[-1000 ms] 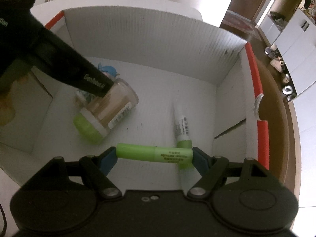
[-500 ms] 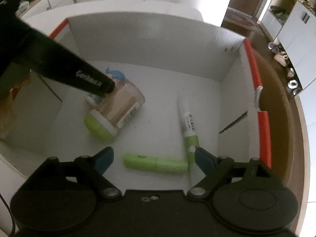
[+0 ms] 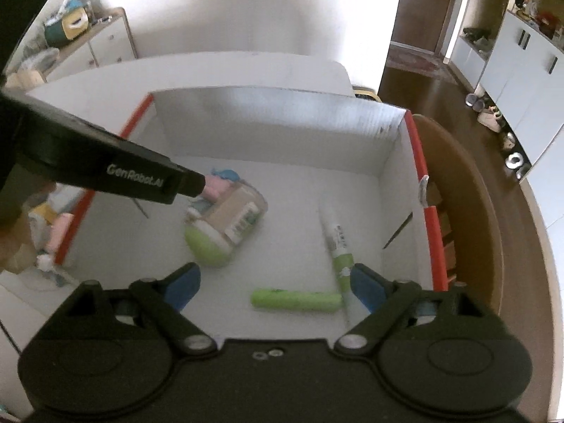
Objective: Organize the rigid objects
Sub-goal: 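Move both tools back over the mat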
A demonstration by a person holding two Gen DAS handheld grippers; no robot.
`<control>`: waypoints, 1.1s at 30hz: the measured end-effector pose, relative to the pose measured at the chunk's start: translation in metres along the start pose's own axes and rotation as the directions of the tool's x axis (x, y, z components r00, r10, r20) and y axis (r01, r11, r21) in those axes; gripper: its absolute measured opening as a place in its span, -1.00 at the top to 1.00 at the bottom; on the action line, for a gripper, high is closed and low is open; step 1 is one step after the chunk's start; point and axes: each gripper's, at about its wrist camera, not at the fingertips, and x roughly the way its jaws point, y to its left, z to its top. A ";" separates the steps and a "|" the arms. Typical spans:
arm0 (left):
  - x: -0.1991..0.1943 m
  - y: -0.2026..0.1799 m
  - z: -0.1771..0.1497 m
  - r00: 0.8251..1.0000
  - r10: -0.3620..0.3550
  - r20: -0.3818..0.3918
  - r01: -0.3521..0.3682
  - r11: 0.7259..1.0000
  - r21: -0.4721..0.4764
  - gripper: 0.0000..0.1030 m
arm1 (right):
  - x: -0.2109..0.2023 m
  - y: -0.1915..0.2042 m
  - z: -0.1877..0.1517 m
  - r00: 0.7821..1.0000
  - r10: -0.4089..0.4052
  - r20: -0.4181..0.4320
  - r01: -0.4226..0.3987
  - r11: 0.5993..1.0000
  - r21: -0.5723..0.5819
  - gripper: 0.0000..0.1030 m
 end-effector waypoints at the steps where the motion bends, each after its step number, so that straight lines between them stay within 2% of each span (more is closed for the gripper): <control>1: -0.005 0.001 -0.002 1.000 -0.007 0.009 0.007 1.000 0.003 0.33 | -0.006 0.004 -0.003 1.000 0.002 0.012 -0.002 1.000 0.009 -0.79; 6: -0.033 0.009 -0.016 0.997 -0.043 0.059 0.042 0.999 0.020 0.32 | -0.029 0.013 -0.005 0.997 0.008 0.072 -0.011 0.999 0.052 -0.80; 10: -0.053 0.012 -0.029 0.992 -0.059 0.107 0.055 0.998 0.039 0.14 | -0.046 0.021 -0.008 0.992 0.014 0.123 -0.024 0.997 0.079 -0.83; 18: -0.088 0.039 -0.053 0.983 -0.074 0.168 0.068 0.997 0.036 0.12 | -0.064 0.051 -0.011 0.981 0.023 0.193 -0.043 0.994 0.103 -0.85; 22: -0.104 0.059 -0.066 0.980 -0.065 0.190 0.062 0.998 0.022 -0.19 | -0.067 0.070 -0.010 0.976 0.036 0.215 -0.062 0.992 0.114 -0.90; 27: -0.117 0.088 -0.080 0.977 -0.075 0.200 0.080 0.997 -0.017 -0.20 | -0.067 0.098 -0.011 0.971 0.054 0.233 -0.085 0.988 0.125 -0.95; 30: -0.125 0.105 -0.089 0.975 -0.057 0.214 0.063 0.998 -0.022 -0.36 | -0.067 0.118 -0.014 0.962 0.082 0.261 -0.113 0.988 0.107 -1.00; 33: -0.130 0.123 -0.096 0.974 -0.048 0.223 0.058 0.998 -0.037 -0.38 | -0.067 0.137 -0.015 0.957 0.106 0.271 -0.134 0.987 0.087 -1.00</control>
